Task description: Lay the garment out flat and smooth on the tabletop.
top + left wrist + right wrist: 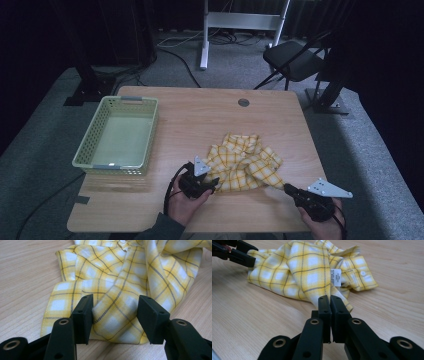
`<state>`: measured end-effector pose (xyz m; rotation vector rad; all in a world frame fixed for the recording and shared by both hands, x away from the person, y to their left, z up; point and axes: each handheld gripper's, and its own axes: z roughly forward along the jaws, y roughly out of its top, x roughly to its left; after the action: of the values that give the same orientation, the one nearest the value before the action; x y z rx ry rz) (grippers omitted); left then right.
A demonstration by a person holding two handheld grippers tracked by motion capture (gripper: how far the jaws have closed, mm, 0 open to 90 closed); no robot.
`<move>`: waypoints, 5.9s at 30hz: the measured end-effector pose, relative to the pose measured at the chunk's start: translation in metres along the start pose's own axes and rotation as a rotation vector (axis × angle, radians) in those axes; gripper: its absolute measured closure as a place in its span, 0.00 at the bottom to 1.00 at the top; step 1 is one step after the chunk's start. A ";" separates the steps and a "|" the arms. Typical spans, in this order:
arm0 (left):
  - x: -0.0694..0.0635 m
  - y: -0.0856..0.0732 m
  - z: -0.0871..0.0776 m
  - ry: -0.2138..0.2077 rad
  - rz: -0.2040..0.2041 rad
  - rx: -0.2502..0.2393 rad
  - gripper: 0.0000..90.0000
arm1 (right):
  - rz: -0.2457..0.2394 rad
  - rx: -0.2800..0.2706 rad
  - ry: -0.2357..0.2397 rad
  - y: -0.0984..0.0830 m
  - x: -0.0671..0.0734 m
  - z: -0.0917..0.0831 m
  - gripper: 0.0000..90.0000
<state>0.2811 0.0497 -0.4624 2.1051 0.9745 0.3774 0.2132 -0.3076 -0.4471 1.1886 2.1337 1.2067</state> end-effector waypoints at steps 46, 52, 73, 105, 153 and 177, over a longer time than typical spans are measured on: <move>-0.008 0.027 0.003 0.006 0.047 -0.035 0.53 | 0.040 -0.043 0.087 0.021 0.000 0.016 0.62; -0.009 0.033 0.022 0.005 0.064 0.042 0.52 | 0.037 -0.026 0.105 0.020 0.005 0.024 0.59; -0.018 0.026 0.036 -0.004 0.116 0.127 0.80 | 0.018 0.059 0.148 0.008 0.011 0.034 0.77; 0.011 0.030 0.040 0.070 0.037 0.115 0.90 | -0.013 0.106 0.117 0.000 0.011 0.027 0.94; 0.014 0.009 -0.038 -0.030 -0.055 -0.021 0.70 | 0.005 0.060 0.139 0.003 0.012 0.014 0.72; 0.020 0.035 0.027 0.007 -0.015 0.196 0.59 | -0.010 0.063 0.145 0.012 0.012 0.028 0.71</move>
<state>0.3270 0.0365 -0.4548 2.2714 1.0677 0.2914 0.2322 -0.2809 -0.4515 1.1469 2.2961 1.2643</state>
